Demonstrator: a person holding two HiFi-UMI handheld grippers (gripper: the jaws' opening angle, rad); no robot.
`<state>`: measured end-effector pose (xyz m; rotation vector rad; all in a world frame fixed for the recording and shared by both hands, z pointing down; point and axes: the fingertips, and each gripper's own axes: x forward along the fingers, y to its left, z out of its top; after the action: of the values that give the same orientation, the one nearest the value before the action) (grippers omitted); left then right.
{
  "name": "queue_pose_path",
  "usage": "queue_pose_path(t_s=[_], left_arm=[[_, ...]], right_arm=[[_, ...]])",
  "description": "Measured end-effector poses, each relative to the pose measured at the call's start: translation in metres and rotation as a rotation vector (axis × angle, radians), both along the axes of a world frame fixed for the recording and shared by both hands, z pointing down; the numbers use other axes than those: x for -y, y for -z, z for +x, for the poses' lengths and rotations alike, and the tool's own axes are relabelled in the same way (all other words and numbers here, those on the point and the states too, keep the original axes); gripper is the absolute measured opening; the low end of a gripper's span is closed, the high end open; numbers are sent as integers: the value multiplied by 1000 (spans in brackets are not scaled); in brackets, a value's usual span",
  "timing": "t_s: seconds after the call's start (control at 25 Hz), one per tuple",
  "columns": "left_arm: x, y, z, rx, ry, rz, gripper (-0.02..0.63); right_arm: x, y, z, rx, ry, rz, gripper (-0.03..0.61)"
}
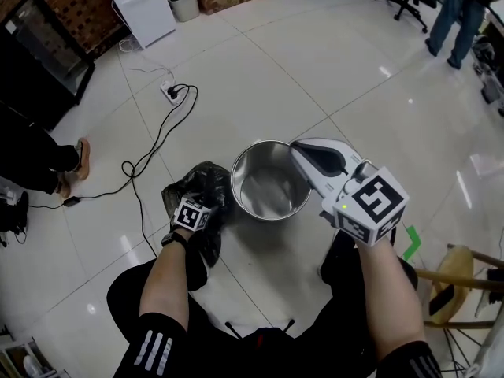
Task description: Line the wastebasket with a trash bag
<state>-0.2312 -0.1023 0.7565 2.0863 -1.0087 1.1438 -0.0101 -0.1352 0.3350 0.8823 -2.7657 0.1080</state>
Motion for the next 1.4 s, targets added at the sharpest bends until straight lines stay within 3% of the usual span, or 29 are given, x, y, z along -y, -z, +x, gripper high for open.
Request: queue_pose_path(t_s=[0.16,0.28,0.44,0.52,0.72,1.04,1.2,1.4], left_arm=[[0,-11,6,-21,-1,-20,272],[-2,-18,6,-19,-3,-22,186],[4,-4,-9,59,-22,32,3],[13,12,-18,87,-39,78,3],[35,79,-23,67,-37,181,3],[72,218,-9,99,-178,420,2],[76,291,18,97,-266,534,2],[69,350,76,39,-390,649,1]], right_arm=[[3,-1,0,3,-8,0,9],[4,-2,-3,0,-4,1,9],[8,-4,0,0,-11,-1,9],[11,-4,3,6,-24,-7,9],[18,3,10,40,-49,-8,9],[22,5,16,57,-76,-11,9],[18,10,25,67,-79,2,9],[20,15,27,84,-90,9,9]])
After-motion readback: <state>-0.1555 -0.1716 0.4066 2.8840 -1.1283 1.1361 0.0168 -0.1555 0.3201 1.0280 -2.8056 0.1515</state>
